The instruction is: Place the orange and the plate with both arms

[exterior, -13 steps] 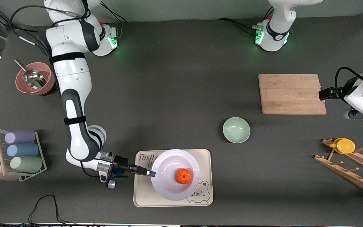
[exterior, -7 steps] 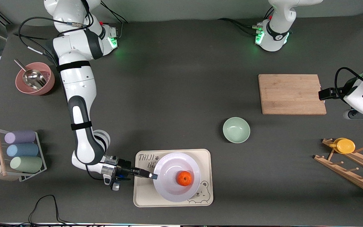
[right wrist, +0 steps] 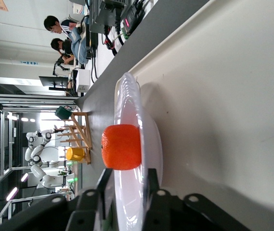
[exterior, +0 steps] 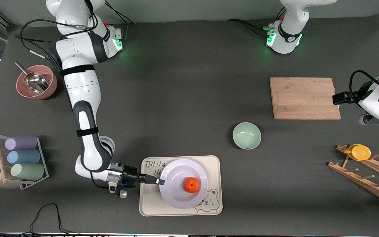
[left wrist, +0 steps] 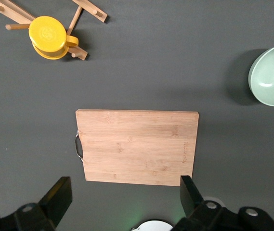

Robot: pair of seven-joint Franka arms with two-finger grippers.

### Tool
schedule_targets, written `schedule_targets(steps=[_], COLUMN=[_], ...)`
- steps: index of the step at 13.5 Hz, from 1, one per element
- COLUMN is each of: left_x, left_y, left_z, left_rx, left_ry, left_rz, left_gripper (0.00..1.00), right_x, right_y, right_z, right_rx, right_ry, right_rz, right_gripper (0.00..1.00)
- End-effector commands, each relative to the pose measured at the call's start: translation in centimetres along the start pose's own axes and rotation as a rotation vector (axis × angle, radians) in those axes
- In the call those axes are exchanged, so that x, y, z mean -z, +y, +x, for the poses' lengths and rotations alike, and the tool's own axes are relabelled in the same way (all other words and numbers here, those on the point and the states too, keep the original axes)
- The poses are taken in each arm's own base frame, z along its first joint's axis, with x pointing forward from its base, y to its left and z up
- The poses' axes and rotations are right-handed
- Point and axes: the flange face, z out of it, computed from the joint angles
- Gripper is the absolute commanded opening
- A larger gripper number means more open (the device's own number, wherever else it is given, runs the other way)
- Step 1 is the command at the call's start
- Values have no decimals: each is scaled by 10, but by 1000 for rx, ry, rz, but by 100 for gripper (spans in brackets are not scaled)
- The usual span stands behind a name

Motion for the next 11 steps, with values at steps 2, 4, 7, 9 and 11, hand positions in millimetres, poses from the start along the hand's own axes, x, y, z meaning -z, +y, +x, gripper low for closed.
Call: schedule_targets(steps=[2, 4, 7, 9, 11], left_x=[0, -1, 0, -1, -1], left_y=[1, 1, 1, 1, 1], left_z=[-2, -3, -2, -3, -3], left_rx=[-17, -17, -17, -17, -17], left_ry=[-5, -6, -5, -6, -6], left_rz=[-3, -3, -3, -3, -3], left_gripper=[100, 100, 100, 100, 100], right_x=[10, 20, 46, 77, 101], right_y=[-26, -53, -94, -126, -165], right_z=[11, 17, 26, 32, 31], right_rx=[12, 53, 43, 43, 23], right_ry=[-30, -66, -100, -147, -186], right_rz=[-52, -128, -169, -228, -312], right_gripper=[100, 100, 100, 100, 100])
